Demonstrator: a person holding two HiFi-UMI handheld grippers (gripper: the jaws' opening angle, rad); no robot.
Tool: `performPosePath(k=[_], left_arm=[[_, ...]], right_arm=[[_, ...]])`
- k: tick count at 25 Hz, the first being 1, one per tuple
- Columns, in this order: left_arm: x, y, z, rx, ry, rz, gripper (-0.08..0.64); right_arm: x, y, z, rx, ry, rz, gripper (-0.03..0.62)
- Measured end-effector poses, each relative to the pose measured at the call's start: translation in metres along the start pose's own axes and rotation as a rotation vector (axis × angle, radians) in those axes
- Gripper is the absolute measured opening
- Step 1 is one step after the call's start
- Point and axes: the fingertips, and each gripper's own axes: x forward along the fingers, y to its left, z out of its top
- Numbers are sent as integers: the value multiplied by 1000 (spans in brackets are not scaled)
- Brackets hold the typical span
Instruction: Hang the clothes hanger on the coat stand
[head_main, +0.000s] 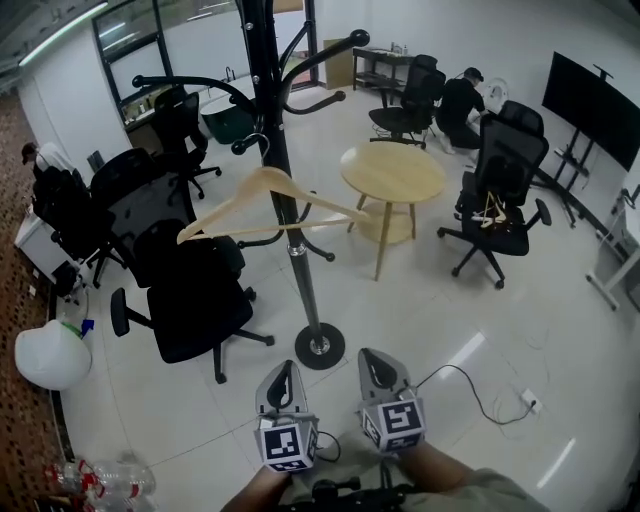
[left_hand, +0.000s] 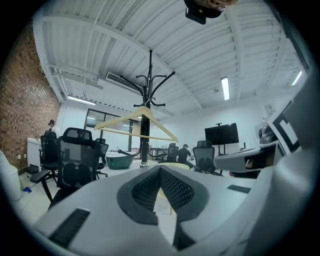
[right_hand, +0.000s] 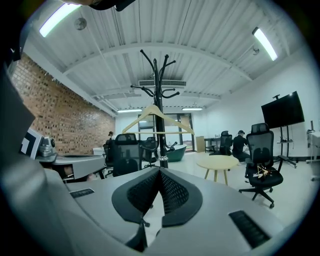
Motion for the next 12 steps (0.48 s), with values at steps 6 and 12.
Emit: performPosePath(k=[6, 12], left_arm=[[5, -6, 4, 15, -10, -16, 9], [9, -5, 2, 8, 8, -24, 9]], right_arm=[[0, -8, 5, 19, -9, -15, 8], [3, -11, 1, 17, 0, -21, 8]])
